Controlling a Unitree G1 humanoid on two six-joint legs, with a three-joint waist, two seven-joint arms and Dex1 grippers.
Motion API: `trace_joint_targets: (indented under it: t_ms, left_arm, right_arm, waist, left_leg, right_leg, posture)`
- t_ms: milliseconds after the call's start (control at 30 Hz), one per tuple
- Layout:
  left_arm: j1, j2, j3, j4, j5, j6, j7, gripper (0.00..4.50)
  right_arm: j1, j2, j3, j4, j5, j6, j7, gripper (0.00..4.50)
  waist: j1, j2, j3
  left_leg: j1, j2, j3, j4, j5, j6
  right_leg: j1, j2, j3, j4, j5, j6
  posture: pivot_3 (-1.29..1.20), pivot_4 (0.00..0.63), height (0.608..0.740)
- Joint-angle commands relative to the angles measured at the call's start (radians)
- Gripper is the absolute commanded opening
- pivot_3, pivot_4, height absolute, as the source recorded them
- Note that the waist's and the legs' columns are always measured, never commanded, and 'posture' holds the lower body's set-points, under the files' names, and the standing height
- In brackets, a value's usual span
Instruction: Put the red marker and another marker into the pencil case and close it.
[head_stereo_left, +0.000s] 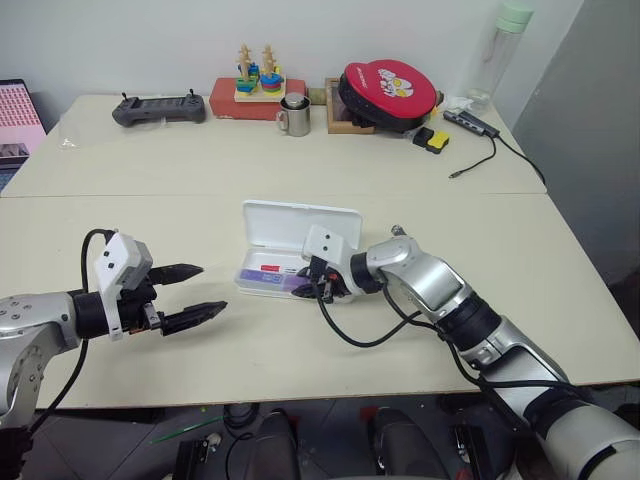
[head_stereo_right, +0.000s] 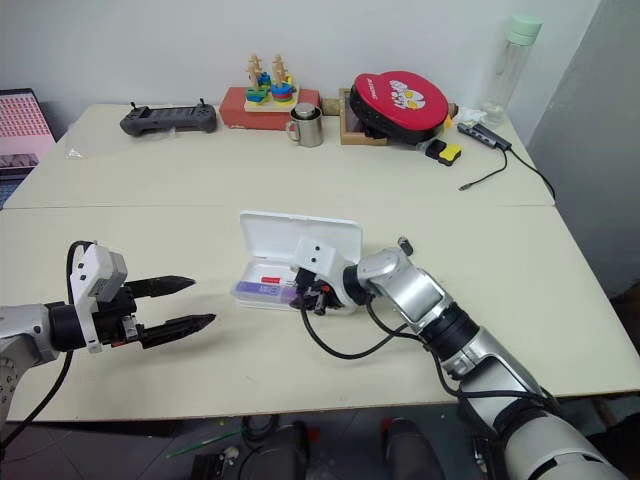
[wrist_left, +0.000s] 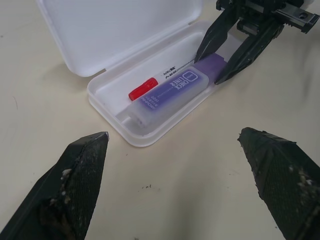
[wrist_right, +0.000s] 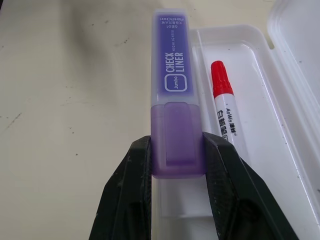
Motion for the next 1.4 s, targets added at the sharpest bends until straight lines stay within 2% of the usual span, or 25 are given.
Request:
trace_joint_targets:
  t_ms: [33,100,167,200,300,500,533,600,700,800,900,1033,1167,1400]
  left_arm:
    - [-0.013,-0.001,0.015,-0.035,-0.024,-0.002,0.012,4.5]
    - [-0.02,-0.003,0.008,-0.035,-0.024,0.0,0.014,4.5]
    - [-0.027,-0.003,0.004,-0.033,-0.025,0.003,0.014,4.5]
    - [-0.032,-0.003,0.0,-0.032,-0.026,0.005,0.014,4.5]
    - [-0.044,-0.002,-0.009,-0.03,-0.025,0.005,0.013,4.5]
    - [-0.064,-0.006,-0.025,-0.03,-0.027,0.006,0.016,4.5]
    - [-0.08,-0.015,-0.032,-0.037,-0.038,0.011,0.02,4.5]
    - [-0.112,-0.035,-0.054,-0.05,-0.051,0.014,0.03,4.5]
    - [-0.194,-0.098,-0.127,-0.072,-0.065,0.018,0.065,4.5]
    - [-0.277,-0.19,-0.221,-0.079,-0.062,0.032,0.109,4.5]
    - [-0.348,-0.262,-0.277,-0.049,-0.049,0.022,0.142,4.5]
    - [-0.426,-0.322,-0.332,0.0,-0.02,-0.005,0.157,4.5]
    - [-0.538,-0.415,-0.38,0.071,-0.003,-0.036,0.176,4.5]
    - [-0.568,-0.443,-0.406,0.101,0.003,-0.045,0.143,4.5]
  right_arm:
    - [-0.023,-0.005,-0.04,-0.01,-0.011,-0.019,0.021,1.07]
    - [-0.023,-0.005,-0.047,-0.009,-0.02,-0.02,0.022,1.07]
    - [-0.026,-0.005,-0.057,-0.007,-0.027,-0.024,0.015,1.78]
    - [-0.03,-0.006,-0.064,-0.004,-0.029,-0.026,0.014,1.88]
    - [-0.033,-0.009,-0.075,-0.006,-0.032,-0.028,0.02,2.84]
    - [-0.011,-0.024,-0.104,-0.063,-0.026,-0.03,0.034,4.28]
    - [0.009,-0.026,-0.158,-0.141,0.032,-0.014,0.045,4.44]
    - [0.049,-0.033,-0.266,-0.286,0.141,0.03,0.049,4.44]
    - [0.12,-0.039,-0.464,-0.468,0.264,0.13,-0.051,4.44]
    - [0.186,-0.096,-0.586,-0.558,0.285,0.23,-0.146,4.44]
    - [0.231,-0.106,-0.662,-0.63,0.325,0.297,-0.225,4.44]
    - [0.25,-0.119,-0.648,-0.606,0.268,0.335,-0.337,4.44]
    - [0.262,-0.137,-0.565,-0.439,0.136,0.36,-0.472,4.44]
    - [0.245,-0.122,-0.504,-0.126,0.025,0.206,-0.533,4.44]
  waist:
    - [0.0,0.0,0.0]
    - [-0.001,0.0,0.0]
    - [-0.001,0.0,0.0]
    - [-0.001,0.0,0.0]
    - [0.0,0.0,0.0]
    - [0.0,0.0,0.0]
    - [0.001,0.0,0.0]
    - [0.006,0.0,0.0]
    - [0.022,0.0,0.0]
    - [0.032,-0.002,-0.001]
    - [0.041,-0.002,-0.001]
    - [0.03,-0.001,0.0]
    - [0.02,-0.001,-0.001]
    - [0.015,0.0,0.0]
  left_leg:
    - [0.0,0.0,0.0,0.0,0.0,0.0]
    - [0.0,0.0,0.0,0.0,0.0,0.0]
    - [0.0,0.0,0.0,0.0,0.0,0.0]
    - [0.0,0.0,0.0,0.0,0.0,0.0]
    - [0.0,0.0,0.0,0.0,0.0,0.0]
    - [0.0,0.0,0.0,0.0,0.0,0.0]
    - [0.0,0.0,0.0,0.0,0.0,0.0]
    - [0.0,0.0,0.0,0.0,0.0,0.0]
    - [-0.001,0.0,0.0,0.0,0.0,0.0]
    - [0.0,0.0,0.0,0.0,0.0,0.0]
    - [0.0,-0.001,0.0,0.002,0.0,0.0]
    - [0.0,-0.001,0.0,0.005,0.0,0.0]
    - [0.0,0.0,0.0,0.006,0.0,0.0]
    - [-0.001,-0.001,0.0,0.006,0.0,0.0]
  right_leg:
    - [0.0,0.0,0.0,0.0,0.0,0.0]
    - [0.0,0.0,0.0,0.0,0.0,0.0]
    - [0.0,0.0,0.0,0.0,0.0,0.0]
    - [0.0,0.0,0.0,0.0,0.0,0.0]
    - [0.0,0.0,0.0,0.0,0.0,0.0]
    - [0.0,0.0,0.0,0.0,0.0,0.0]
    - [0.0,0.0,0.0,0.0,0.0,0.0]
    - [0.0,0.0,0.0,0.0,0.0,0.0]
    - [0.0,0.0,0.0,0.0,0.0,0.0]
    - [0.002,0.0,0.0,-0.001,0.0,0.001]
    - [0.002,0.0,0.0,-0.001,0.001,0.002]
    - [0.002,0.001,0.002,0.0,0.003,0.004]
    - [0.002,0.002,0.003,0.0,0.004,0.004]
    - [0.002,0.002,0.005,-0.001,0.006,0.001]
  posture:
    - [0.0,0.15,0.74]
    - [0.0,0.15,0.74]
    - [0.0,0.15,0.74]
    - [0.0,0.15,0.74]
    - [0.0,0.15,0.74]
    - [0.0,0.15,0.74]
    - [0.0,0.15,0.74]
    - [0.0,0.15,0.74]
    - [0.0,0.15,0.74]
    - [0.0,0.15,0.74]
    - [0.0,0.15,0.74]
    - [0.0,0.15,0.74]
    - [0.0,0.15,0.74]
    - [0.0,0.15,0.74]
